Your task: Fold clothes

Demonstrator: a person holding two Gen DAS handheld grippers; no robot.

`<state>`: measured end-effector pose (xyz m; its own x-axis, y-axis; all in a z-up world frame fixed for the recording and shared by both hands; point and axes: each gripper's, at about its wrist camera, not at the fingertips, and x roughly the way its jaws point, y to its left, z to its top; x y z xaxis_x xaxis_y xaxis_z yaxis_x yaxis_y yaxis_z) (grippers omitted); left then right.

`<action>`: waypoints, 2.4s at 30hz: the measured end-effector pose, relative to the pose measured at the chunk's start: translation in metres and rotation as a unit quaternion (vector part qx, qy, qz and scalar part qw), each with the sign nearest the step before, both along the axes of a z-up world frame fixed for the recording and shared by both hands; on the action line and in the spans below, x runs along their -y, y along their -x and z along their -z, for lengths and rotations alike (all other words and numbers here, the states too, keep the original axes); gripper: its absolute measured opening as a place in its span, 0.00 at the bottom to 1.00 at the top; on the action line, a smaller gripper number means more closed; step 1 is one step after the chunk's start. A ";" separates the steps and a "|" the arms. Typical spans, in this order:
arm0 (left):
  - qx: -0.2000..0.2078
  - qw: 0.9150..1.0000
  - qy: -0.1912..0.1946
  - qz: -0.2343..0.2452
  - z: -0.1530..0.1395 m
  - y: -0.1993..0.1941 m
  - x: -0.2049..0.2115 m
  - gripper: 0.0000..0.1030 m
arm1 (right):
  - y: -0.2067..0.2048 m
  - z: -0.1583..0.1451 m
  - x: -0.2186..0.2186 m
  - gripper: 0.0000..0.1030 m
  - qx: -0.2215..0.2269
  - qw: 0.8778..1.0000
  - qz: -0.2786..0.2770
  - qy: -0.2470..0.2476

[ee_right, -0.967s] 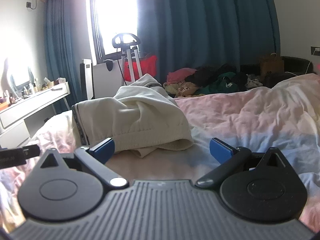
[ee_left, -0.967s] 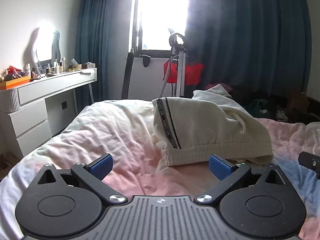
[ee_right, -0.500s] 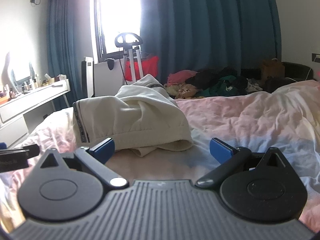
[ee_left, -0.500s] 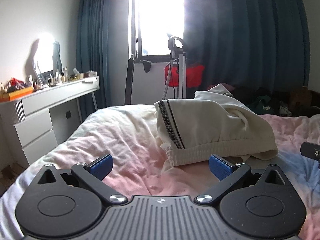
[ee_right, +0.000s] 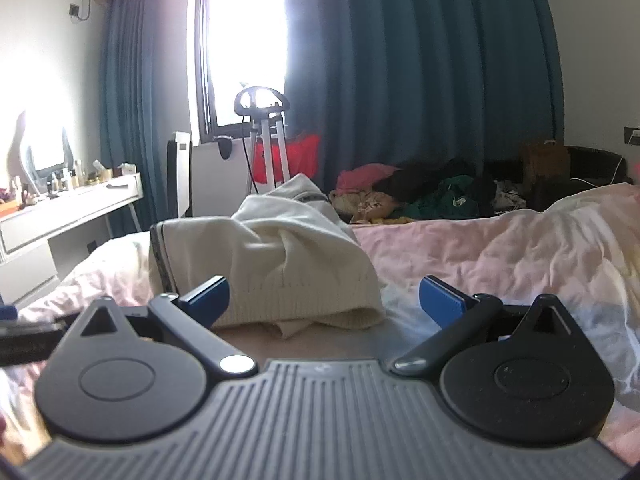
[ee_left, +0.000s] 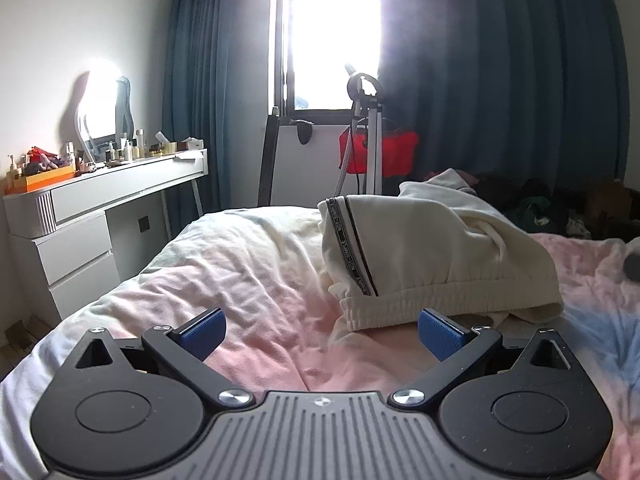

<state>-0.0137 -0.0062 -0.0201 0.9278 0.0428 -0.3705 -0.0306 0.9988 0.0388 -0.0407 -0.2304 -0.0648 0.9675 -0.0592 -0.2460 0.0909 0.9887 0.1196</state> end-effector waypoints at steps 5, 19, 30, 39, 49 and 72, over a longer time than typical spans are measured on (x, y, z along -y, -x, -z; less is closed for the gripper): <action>-0.033 0.999 -0.019 0.017 0.020 -0.019 0.009 1.00 | 0.006 -0.009 0.005 1.00 -0.002 1.000 0.004 -0.018; -0.073 0.984 -0.141 0.084 0.086 -0.110 0.058 0.99 | 0.008 -0.018 0.038 1.00 0.001 0.995 0.020 -0.097; -0.013 0.924 -0.374 0.082 0.120 -0.174 0.106 1.00 | -0.016 0.005 0.065 1.00 -0.019 0.989 0.006 -0.148; 0.200 0.937 -0.280 -0.065 0.047 -0.159 0.066 0.97 | -0.024 0.016 0.056 1.00 0.006 0.996 0.028 -0.081; 0.164 0.965 -0.200 -0.040 0.005 -0.170 0.044 0.10 | -0.025 0.026 0.041 1.00 0.028 0.998 0.002 -0.060; 0.020 0.948 -0.306 0.082 0.149 -0.108 0.007 0.80 | -0.028 0.040 0.018 1.00 -0.050 0.993 -0.041 -0.098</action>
